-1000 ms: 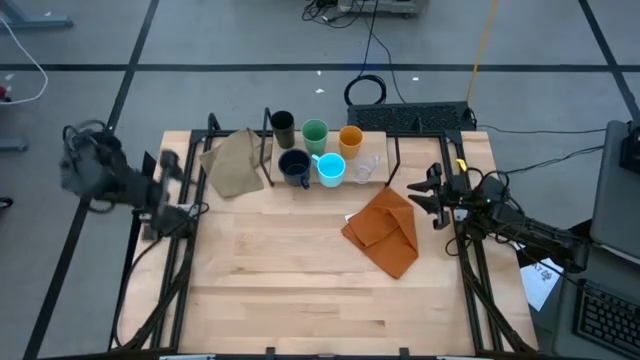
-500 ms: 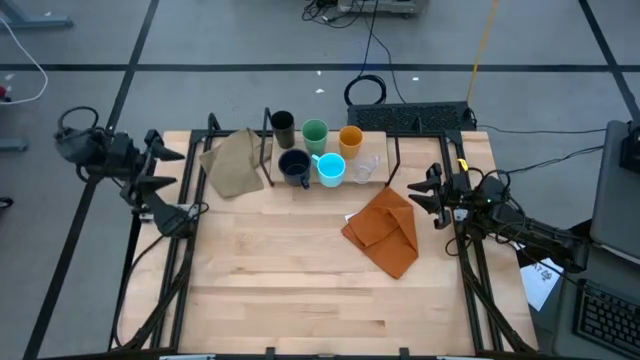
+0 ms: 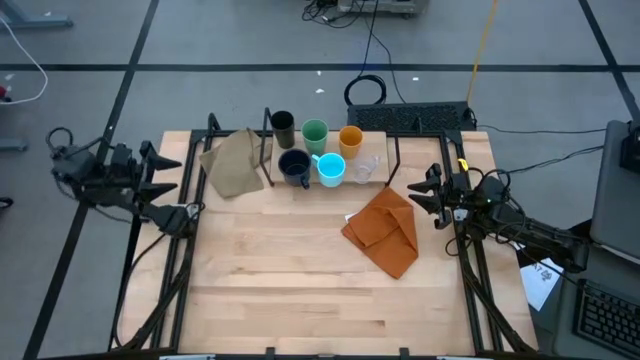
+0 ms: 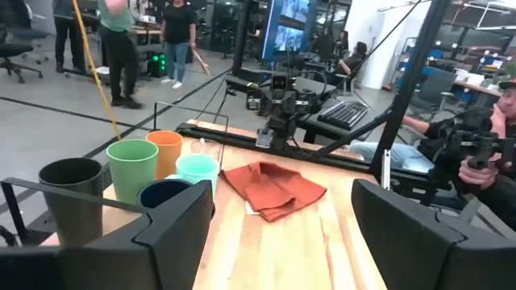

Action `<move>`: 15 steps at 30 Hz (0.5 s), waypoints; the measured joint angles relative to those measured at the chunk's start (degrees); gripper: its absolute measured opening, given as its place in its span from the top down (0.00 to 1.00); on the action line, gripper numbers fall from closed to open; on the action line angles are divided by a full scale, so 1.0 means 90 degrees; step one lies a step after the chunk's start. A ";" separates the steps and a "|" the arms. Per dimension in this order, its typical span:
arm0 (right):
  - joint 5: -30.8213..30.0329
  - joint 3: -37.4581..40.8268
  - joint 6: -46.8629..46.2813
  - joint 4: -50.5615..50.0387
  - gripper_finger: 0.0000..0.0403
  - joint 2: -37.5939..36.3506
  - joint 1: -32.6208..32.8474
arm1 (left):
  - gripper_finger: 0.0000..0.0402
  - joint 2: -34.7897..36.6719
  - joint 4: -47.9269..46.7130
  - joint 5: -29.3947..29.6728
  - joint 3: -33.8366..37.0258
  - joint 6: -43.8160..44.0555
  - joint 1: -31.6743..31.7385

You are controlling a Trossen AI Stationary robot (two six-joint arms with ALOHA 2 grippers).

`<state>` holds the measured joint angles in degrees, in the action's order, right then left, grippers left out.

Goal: Stack small to large cups/mugs on shelf
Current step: Return to Home Position

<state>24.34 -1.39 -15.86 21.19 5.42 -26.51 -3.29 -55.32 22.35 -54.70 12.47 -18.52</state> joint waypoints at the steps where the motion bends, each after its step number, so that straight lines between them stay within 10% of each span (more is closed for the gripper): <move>1: 0.0002 0.0000 0.0000 0.0000 0.70 0.0001 0.0001 | 0.26 0.0000 0.0008 -0.0253 0.0000 -0.0040 0.0260; 15: 0.0007 0.0000 0.0001 0.0050 0.70 -0.0001 0.0001 | 0.26 0.0000 0.1751 -0.3011 0.0824 -0.1358 0.3463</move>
<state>24.40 -1.39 -15.85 21.63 5.41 -26.51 -3.29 -39.56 -4.75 -47.28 0.25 12.64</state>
